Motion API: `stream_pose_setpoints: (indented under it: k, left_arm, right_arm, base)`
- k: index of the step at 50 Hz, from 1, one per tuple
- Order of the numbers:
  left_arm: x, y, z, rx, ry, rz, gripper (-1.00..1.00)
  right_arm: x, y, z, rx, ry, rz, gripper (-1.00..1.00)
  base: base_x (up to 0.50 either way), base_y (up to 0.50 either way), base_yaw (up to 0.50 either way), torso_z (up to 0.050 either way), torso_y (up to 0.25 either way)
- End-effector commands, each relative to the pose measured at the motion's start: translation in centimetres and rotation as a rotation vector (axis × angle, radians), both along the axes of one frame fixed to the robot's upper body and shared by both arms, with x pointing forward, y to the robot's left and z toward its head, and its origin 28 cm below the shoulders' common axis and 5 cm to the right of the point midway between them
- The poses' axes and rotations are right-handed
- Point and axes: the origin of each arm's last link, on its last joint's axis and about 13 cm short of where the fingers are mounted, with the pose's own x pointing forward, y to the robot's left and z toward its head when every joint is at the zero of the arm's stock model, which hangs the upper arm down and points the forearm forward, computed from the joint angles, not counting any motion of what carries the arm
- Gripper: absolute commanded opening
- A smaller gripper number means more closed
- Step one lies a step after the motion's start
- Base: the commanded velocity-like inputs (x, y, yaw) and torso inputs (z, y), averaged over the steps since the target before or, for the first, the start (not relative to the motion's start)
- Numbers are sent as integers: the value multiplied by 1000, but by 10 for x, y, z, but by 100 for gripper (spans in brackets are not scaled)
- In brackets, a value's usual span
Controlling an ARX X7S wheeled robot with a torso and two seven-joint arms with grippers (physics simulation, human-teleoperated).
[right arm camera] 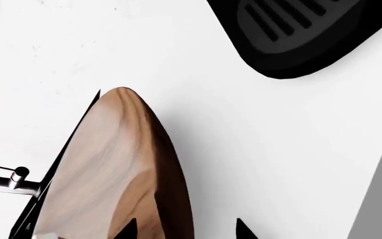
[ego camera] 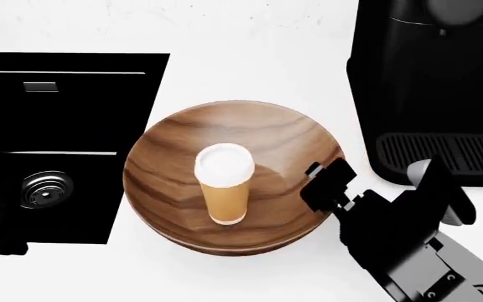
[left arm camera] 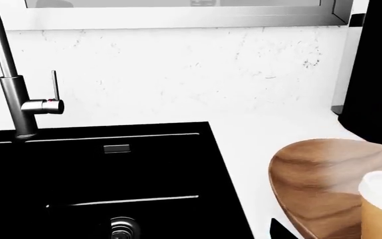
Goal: Place the cup inside the bowl on the dining table and move the bowl to any counter.
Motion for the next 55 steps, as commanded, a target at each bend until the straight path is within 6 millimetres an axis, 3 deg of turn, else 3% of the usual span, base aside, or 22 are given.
stream_pose_setpoints:
  k: [1, 11, 27, 35, 40, 48, 52, 55]
  left_arm:
    - [1, 0, -1, -16, -14, 4, 100]
    - [0, 0, -1, -16, -13, 0, 100]
    - [-1, 2, 3, -16, -20, -3, 100]
    - [-1, 1, 10, -4, -25, -5, 100]
    - [0, 0, 14, -10, -25, -5, 100]
    - [-1, -4, 18, -5, -16, -2, 100]
    - [0, -4, 17, 23, 6, 13, 100]
    - [-1, -4, 18, 10, 5, 21, 100]
  right_arm:
    - [-4, 1, 0, 2, -7, 22, 100]
    - [-7, -1, 9, -4, -44, 26, 100]
    - [-19, -12, 40, -66, -173, -20, 100]
    - [-29, -14, 47, -273, -271, -14, 100]
    - [-37, -12, 44, -496, -352, 14, 100]
    - [-45, -14, 49, -651, -439, 32, 100]
    - [-47, -18, 47, -867, -496, 46, 100]
    - [-49, -19, 46, -870, -535, 13, 100]
  base:
    - [0, 0, 0, 0, 0]
    - [0, 0, 0, 0, 0]
    - [0, 0, 0, 0, 0]
    - [0, 0, 0, 0, 0]
    - [0, 0, 0, 0, 0]
    - [0, 0, 0, 0, 0]
    - [0, 0, 0, 0, 0]
    - [0, 0, 0, 0, 0]
